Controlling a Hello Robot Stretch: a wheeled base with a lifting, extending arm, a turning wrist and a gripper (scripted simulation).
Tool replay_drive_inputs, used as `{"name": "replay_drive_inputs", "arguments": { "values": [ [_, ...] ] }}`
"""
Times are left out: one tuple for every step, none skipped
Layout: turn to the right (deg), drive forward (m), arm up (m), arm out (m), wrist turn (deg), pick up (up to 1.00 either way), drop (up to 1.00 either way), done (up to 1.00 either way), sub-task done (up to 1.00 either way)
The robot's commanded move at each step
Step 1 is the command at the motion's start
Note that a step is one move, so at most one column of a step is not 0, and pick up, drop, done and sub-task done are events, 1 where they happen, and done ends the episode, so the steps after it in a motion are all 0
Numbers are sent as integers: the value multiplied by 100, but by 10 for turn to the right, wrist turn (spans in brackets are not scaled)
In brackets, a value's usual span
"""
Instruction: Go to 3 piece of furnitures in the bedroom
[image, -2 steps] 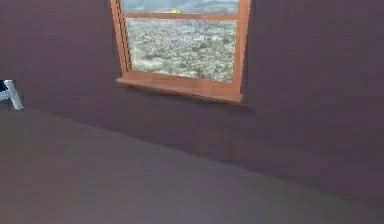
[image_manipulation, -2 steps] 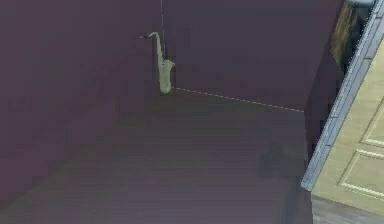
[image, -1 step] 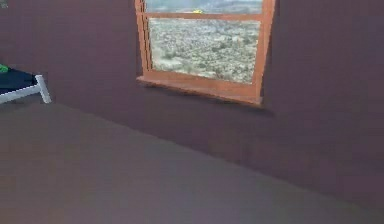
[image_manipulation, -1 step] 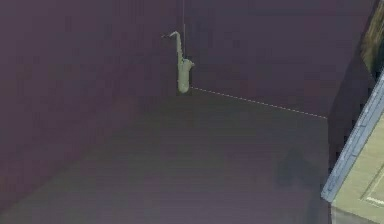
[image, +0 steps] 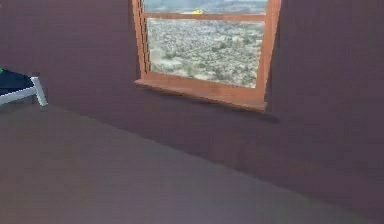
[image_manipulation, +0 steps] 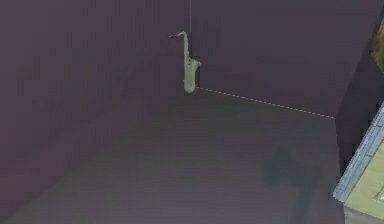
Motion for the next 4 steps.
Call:
{"name": "replay_drive_inputs", "arguments": {
  "values": [
    [-450, 0, 0, 0, 0, 0, 0, 0, 0],
    [-150, 0, 0, 0, 0, 0, 0, 0, 0],
    [0, 100, 0, 0, 0, 0, 0, 0, 0],
    [0, 65, 0, 0, 0, 0, 0, 0, 0]
  ]
}}
